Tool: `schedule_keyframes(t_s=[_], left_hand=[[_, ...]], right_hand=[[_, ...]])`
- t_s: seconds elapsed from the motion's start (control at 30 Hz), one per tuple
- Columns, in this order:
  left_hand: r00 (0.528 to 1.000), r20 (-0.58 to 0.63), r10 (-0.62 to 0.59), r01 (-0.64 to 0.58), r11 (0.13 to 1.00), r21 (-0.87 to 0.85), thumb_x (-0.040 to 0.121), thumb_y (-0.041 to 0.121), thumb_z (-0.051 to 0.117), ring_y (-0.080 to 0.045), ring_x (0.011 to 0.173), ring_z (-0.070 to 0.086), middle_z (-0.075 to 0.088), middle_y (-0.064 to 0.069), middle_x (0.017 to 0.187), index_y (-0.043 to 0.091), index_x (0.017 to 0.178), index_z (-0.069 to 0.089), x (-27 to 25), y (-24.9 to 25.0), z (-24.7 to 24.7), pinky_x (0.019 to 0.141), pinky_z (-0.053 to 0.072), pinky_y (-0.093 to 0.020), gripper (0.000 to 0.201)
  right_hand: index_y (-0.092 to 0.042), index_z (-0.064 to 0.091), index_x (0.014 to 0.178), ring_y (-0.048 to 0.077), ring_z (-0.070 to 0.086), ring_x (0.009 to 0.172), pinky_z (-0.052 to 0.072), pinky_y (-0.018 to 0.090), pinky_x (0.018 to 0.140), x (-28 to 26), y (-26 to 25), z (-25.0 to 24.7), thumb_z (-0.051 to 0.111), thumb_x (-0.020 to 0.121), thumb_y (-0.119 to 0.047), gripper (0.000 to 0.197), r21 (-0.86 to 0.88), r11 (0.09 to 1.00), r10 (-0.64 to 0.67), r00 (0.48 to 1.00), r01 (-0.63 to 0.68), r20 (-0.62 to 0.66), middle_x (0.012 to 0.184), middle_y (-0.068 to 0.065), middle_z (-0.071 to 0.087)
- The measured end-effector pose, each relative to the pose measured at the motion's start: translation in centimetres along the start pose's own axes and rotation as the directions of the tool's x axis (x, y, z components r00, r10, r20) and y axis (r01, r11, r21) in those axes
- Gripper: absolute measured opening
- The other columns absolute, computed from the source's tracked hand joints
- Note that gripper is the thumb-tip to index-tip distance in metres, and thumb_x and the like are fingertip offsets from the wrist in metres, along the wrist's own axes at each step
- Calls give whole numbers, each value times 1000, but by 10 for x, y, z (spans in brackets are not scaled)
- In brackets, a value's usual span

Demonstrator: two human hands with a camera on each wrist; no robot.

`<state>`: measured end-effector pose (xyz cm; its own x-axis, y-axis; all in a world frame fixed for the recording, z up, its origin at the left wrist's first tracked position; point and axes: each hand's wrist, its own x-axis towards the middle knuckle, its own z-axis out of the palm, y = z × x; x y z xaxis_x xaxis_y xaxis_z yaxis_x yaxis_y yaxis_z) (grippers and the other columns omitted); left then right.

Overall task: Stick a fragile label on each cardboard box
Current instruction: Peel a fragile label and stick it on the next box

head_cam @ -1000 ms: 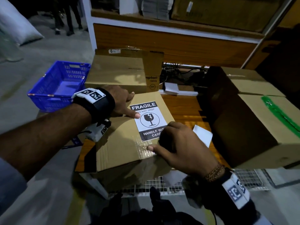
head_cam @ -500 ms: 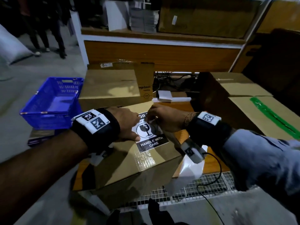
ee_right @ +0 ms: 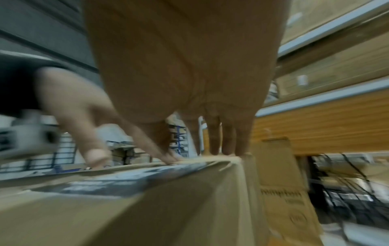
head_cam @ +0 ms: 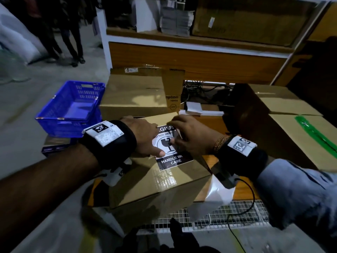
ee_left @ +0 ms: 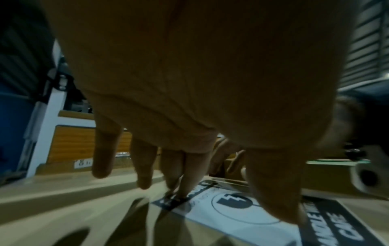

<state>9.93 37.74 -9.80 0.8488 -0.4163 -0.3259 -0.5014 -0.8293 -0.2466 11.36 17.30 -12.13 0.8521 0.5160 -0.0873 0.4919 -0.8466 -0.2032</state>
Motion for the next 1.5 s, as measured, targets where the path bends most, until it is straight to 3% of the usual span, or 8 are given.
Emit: schedule_keyframes(t_s=[0.2,0.33,0.47,0.57,0.77,0.93,1.17,1.5], left_hand=[[996,62,-67,65,997,34,59,104,13,-22,131,53,50,5,152,24,148,40,7,-15,27,110,23,-60,123],[986,116,-122,121,993,19,73,100,18,-24,137,46,39,-1,158,21,127,62,-10,-34,28,109,29,-56,105],[930,119,-347,361,923,-131,73,99,23,-32,144,39,33,-15,161,21,138,50,-37,-59,50,117,26,-57,105],[873,78,-482,486,845,-223,71,101,18,-34,146,38,39,-14,160,17,156,24,-56,-68,76,120,26,-53,120],[915,74,-398,325,614,-720,46,108,48,-30,139,47,42,-8,158,23,158,14,-69,-64,106,111,43,-45,145],[888,-111,-446,164,533,-830,58,81,79,-21,127,56,56,5,144,37,153,29,-93,-63,105,101,48,-39,115],[809,-232,-540,33,436,-899,45,85,80,-17,111,68,68,11,125,43,142,41,-126,-52,117,92,57,-47,113],[734,-261,-626,-37,348,-937,59,46,94,-18,126,61,64,0,139,34,161,19,-163,-27,143,102,52,-46,127]], right_hand=[[-25,30,162,33,28,152,37,48,120,-13,1,0,57,101,-51,72,-133,991,14,984,10,180,168,11,19],[-37,21,163,41,33,151,43,58,114,-29,6,6,56,95,-65,81,-100,986,151,960,-130,235,170,16,13],[-38,12,164,23,71,100,60,42,85,-54,8,23,55,95,-67,86,30,988,148,984,-152,98,134,13,66],[-31,7,165,14,72,94,61,37,82,-64,8,35,54,96,-67,91,186,975,121,992,-125,33,126,3,73],[-24,10,165,3,65,67,43,14,53,-81,-16,38,57,87,-74,104,255,962,114,993,-101,-38,78,-15,65],[-27,-15,164,13,71,87,60,36,74,-93,-27,44,58,78,-87,128,285,955,113,991,-87,-76,112,1,77],[-23,-8,165,-16,62,74,46,3,60,-101,-42,54,87,72,-61,138,335,942,80,974,-4,-213,118,-6,76],[-28,9,157,1,70,86,61,19,76,-116,-75,96,98,63,-41,130,466,881,234,931,-81,-281,114,0,76]])
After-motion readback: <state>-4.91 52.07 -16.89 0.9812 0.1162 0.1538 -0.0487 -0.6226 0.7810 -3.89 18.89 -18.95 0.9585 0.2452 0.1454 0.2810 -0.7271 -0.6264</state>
